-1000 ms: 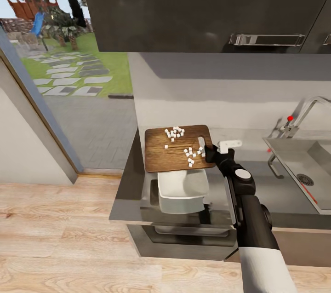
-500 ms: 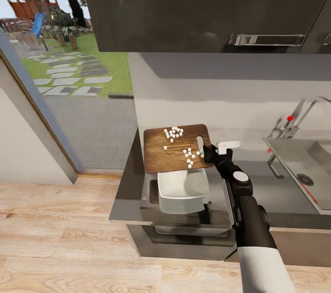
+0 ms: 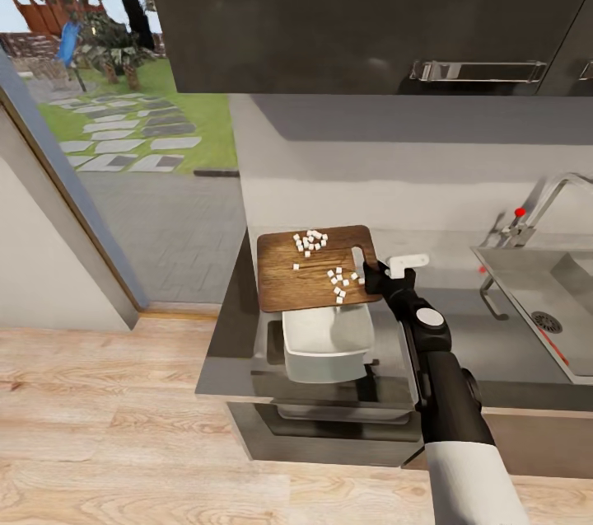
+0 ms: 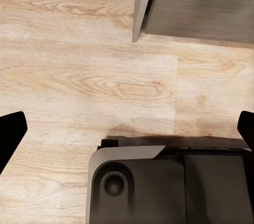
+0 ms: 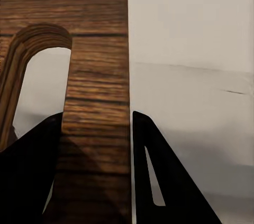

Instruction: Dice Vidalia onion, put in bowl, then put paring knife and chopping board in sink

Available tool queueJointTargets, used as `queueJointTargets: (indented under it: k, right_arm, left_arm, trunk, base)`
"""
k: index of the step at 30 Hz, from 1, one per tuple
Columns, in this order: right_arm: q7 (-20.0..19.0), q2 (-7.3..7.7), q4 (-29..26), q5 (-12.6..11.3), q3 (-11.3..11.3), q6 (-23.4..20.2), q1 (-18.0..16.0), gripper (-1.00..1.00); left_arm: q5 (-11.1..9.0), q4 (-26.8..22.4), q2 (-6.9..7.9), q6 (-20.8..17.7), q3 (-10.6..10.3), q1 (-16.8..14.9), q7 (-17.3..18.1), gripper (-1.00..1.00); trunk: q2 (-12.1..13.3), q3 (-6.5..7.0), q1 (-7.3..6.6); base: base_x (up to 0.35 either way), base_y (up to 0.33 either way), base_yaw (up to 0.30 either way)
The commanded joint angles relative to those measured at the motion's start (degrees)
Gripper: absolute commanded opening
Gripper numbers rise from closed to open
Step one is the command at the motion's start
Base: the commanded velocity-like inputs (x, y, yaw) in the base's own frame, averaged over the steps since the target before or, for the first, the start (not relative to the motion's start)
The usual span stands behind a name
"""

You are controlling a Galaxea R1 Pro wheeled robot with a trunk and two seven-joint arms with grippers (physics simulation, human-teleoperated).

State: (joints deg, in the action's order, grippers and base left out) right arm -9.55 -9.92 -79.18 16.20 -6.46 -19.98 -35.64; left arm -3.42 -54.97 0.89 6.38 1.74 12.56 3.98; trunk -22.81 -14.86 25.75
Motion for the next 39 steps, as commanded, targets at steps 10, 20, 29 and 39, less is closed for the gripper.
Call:
queueJointTargets:
  k: [10,20,29,39]
  right_arm:
    - [-0.5,-0.07,1.6,0.5,-0.2,4.2,0.0,-1.0]
    - [-1.4,-0.07,2.8,0.5,-2.1,6.9,0.0,-1.0]
    - [-1.4,-0.07,2.8,0.5,-2.2,6.9,0.0,-1.0]
    - [-1.5,-0.07,2.9,0.5,-2.2,6.9,0.0,-1.0]
  left_arm:
    - [-0.4,0.0,-0.01,0.0,0.1,0.0,0.4,1.0]
    - [-0.4,-0.1,-0.01,0.0,0.1,0.0,0.4,1.0]
    - [-0.4,-0.1,-0.01,0.0,0.1,0.0,0.4,1.0]
    - [-0.4,0.0,-0.01,0.0,0.1,0.0,0.4,1.0]
  trunk:
    - [-0.1,-0.1,0.03]
    - [-0.1,-0.1,0.03]
    - [-0.1,-0.1,0.03]
    - [-0.1,-0.1,0.03]
  base:
    - [0.0,0.0,0.0]
    - [0.0,0.0,0.0]
    - [0.0,0.0,0.0]
    - [0.0,0.0,0.0]
